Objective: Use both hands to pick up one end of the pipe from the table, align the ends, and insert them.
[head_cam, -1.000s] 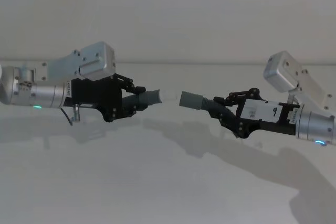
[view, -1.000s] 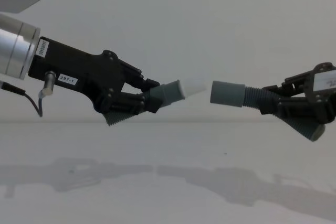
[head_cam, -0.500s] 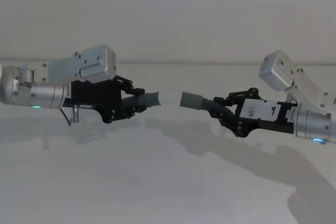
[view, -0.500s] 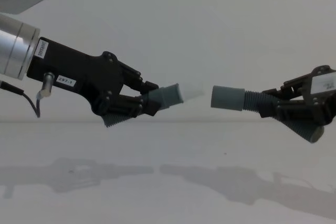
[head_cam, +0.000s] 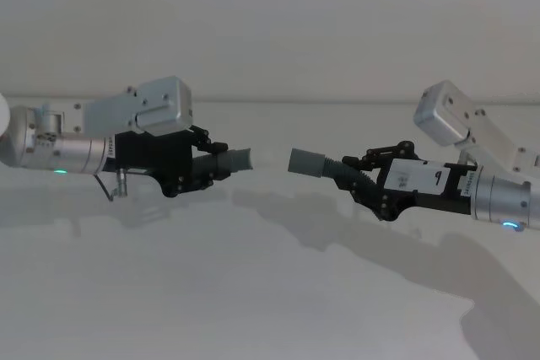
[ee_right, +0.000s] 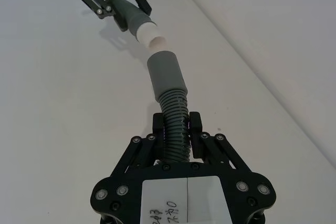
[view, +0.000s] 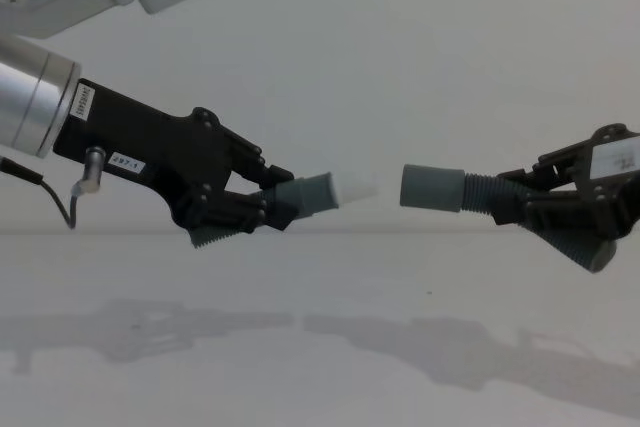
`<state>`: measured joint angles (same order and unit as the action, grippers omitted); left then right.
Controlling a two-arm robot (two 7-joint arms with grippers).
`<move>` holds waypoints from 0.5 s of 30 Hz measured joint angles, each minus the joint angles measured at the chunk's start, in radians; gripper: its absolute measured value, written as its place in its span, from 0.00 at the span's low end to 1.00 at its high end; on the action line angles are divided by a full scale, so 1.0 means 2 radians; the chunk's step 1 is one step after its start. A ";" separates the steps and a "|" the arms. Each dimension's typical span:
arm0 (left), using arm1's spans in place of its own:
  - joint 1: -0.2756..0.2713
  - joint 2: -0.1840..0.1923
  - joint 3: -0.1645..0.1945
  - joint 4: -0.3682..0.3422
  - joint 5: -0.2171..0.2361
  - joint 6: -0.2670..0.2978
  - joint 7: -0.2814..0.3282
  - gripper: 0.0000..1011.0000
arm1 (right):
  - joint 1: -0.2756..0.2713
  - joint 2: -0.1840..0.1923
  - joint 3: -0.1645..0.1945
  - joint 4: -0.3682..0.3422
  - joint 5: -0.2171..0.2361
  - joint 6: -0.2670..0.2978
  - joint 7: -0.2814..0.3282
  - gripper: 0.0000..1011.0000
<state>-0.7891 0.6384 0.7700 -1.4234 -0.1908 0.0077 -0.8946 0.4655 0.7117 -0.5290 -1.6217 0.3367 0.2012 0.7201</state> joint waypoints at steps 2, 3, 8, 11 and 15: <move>0.000 -0.001 0.000 0.001 0.003 0.002 0.002 0.34 | 0.000 0.001 -0.001 0.000 0.000 0.000 0.000 0.27; -0.001 -0.002 0.000 0.001 0.004 0.003 0.003 0.34 | 0.001 0.001 -0.001 0.000 0.000 0.000 0.000 0.27; -0.001 -0.004 0.000 0.003 0.009 0.007 0.006 0.34 | 0.002 0.002 -0.004 -0.001 0.001 -0.001 -0.001 0.27; -0.001 -0.006 0.000 0.004 0.010 0.009 0.007 0.34 | 0.003 0.002 -0.005 -0.001 0.002 -0.001 -0.002 0.27; -0.001 -0.008 0.000 0.005 0.011 0.010 0.007 0.34 | 0.005 0.003 -0.008 0.000 0.002 -0.001 -0.003 0.27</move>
<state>-0.7908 0.6223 0.7701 -1.4125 -0.1682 0.0281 -0.8808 0.4758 0.7169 -0.5443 -1.6218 0.3398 0.2001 0.7134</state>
